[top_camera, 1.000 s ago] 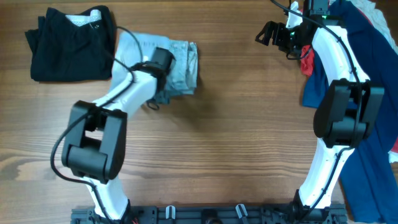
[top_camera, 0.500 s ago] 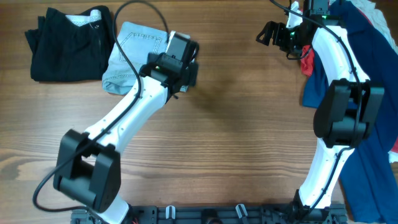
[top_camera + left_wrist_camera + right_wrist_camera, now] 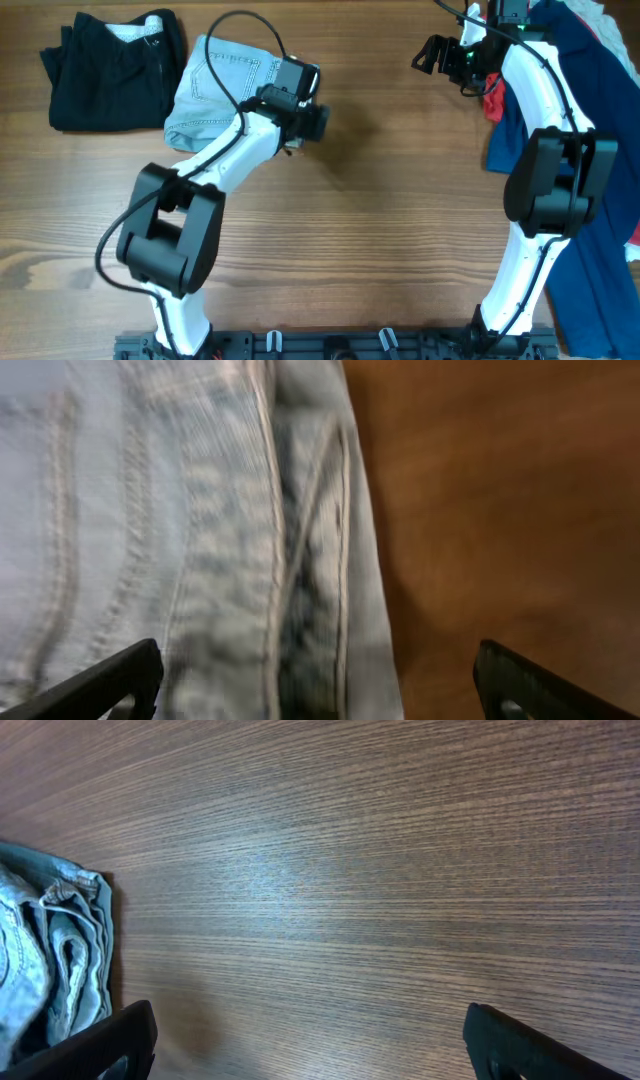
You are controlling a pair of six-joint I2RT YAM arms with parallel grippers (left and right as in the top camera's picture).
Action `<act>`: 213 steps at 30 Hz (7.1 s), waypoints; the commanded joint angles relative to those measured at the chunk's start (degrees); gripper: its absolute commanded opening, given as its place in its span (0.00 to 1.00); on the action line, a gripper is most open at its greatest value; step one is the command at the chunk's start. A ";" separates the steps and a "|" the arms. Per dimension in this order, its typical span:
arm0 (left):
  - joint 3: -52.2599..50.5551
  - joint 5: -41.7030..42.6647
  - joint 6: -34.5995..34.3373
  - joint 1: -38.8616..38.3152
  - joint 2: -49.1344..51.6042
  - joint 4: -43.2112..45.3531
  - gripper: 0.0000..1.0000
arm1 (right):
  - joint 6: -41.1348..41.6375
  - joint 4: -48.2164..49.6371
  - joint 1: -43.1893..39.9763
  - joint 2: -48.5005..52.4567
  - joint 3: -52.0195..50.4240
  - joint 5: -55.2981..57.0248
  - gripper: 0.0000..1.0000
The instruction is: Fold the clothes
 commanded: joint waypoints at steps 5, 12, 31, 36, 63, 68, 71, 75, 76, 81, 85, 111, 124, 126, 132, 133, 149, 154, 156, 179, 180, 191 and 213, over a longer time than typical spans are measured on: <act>-0.02 1.81 2.62 1.57 5.07 -4.63 1.00 | -1.20 -0.09 1.11 -1.68 1.11 0.61 0.99; -0.02 1.97 5.03 2.51 9.27 -5.33 0.98 | -1.20 0.44 1.55 -1.68 1.11 0.61 0.99; 0.00 0.00 6.84 2.47 10.58 -3.76 0.04 | -1.16 0.98 1.53 -1.68 1.11 0.59 0.99; 2.14 -0.07 4.48 2.54 1.14 -5.95 0.04 | -1.18 0.83 1.53 -1.68 1.11 0.55 0.99; 4.11 -22.29 1.66 18.84 -27.02 15.78 0.04 | -1.16 -0.33 1.55 -1.68 1.11 -0.09 0.99; 4.11 -33.14 7.13 21.84 -26.99 17.77 0.04 | -1.03 -0.33 1.55 -1.68 1.11 -0.11 0.99; 4.11 -27.56 13.60 25.86 -26.34 18.71 0.04 | -1.05 -0.55 1.55 -1.68 1.11 -0.09 0.98; 4.11 -17.81 18.71 31.58 -24.37 22.67 0.04 | -1.01 -0.66 1.66 -1.68 1.11 -0.09 0.99; 4.11 -14.19 20.68 32.89 -23.69 23.71 0.04 | -1.05 -0.68 1.77 -1.68 1.11 -0.09 0.99; 4.11 -5.55 33.48 35.71 -17.81 31.78 0.04 | -1.11 -0.31 2.64 -1.68 1.11 -0.02 0.98; 4.11 -5.60 37.09 35.74 -13.53 34.27 0.04 | -1.20 -0.28 2.71 -1.68 1.11 0.20 0.99; 4.11 -20.24 30.38 40.19 -7.93 38.01 0.04 | -1.09 -0.13 3.61 -1.68 1.11 0.63 0.99; 4.11 -18.01 23.10 42.86 -5.77 42.62 0.04 | -1.05 -0.70 3.63 -1.68 1.11 0.59 0.98; 4.11 -16.81 23.10 42.86 -4.61 43.15 0.04 | -1.03 -0.90 3.63 -1.68 1.11 0.59 0.99; 4.11 -14.56 20.28 40.68 -1.27 41.53 0.04 | -0.98 -0.83 3.91 -1.68 1.11 -0.09 0.98; 4.11 -14.56 20.28 39.98 -1.27 41.29 0.04 | -0.98 -0.85 4.00 -1.68 1.11 -0.09 0.98; 4.11 13.46 7.87 25.79 -1.66 4.70 1.00 | -1.07 -0.02 5.14 -1.68 1.11 -0.52 0.98; 6.58 12.24 5.29 27.47 -7.45 5.77 1.00 | -1.22 -0.02 5.14 -1.68 1.11 -0.52 0.98; 7.82 10.10 5.29 28.74 -10.10 7.78 1.00 | -1.20 -0.02 5.14 -1.68 1.11 -0.52 0.99; 7.82 10.49 5.31 37.27 27.76 31.10 1.00 | -2.73 -0.92 5.14 -1.66 1.11 0.13 1.00; 7.82 10.47 5.33 36.96 27.52 31.19 1.00 | -2.71 -1.09 5.14 -1.66 1.11 0.13 1.00; 7.85 9.86 5.66 34.05 -4.44 24.65 1.00 | -7.98 3.96 5.07 -13.77 1.18 5.25 1.00; 7.82 9.86 5.68 32.83 -16.13 1.95 1.00 | 40.30 -4.13 2.16 -27.12 1.16 9.60 1.00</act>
